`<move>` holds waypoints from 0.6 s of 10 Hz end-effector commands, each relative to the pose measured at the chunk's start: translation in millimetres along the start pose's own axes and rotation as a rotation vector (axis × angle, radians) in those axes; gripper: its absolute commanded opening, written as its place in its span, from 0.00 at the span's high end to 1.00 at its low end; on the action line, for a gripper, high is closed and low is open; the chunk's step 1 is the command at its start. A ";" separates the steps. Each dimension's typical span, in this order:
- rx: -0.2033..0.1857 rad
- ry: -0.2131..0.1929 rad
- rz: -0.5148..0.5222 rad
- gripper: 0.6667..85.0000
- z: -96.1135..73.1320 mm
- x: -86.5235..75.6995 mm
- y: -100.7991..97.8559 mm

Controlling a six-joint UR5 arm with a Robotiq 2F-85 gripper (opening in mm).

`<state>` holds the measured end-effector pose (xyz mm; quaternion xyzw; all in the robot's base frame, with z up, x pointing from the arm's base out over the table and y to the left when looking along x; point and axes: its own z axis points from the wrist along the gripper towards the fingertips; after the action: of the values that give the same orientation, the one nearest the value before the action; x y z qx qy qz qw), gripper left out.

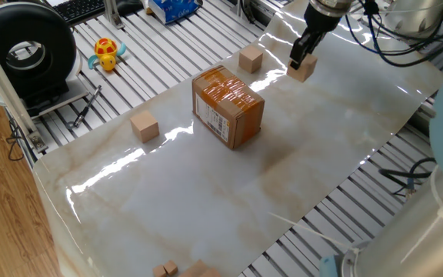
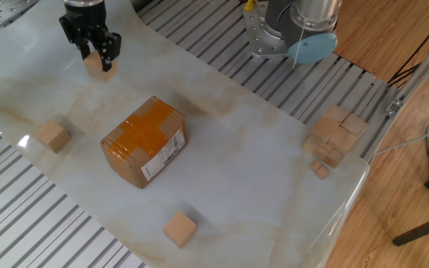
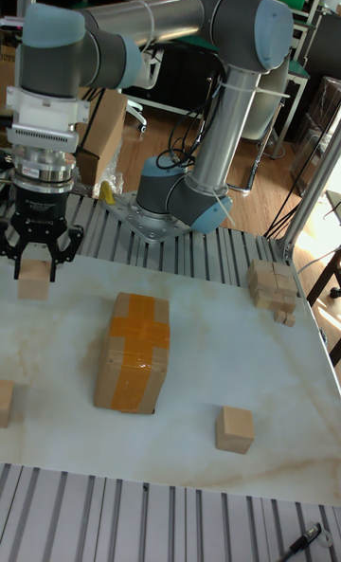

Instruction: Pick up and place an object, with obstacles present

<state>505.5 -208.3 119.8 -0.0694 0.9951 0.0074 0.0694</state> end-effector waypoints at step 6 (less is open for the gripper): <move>0.008 -0.008 0.037 0.99 42.2 -14.4 -6.3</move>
<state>525.9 -211.8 83.2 -0.0677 0.9947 0.0015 0.0776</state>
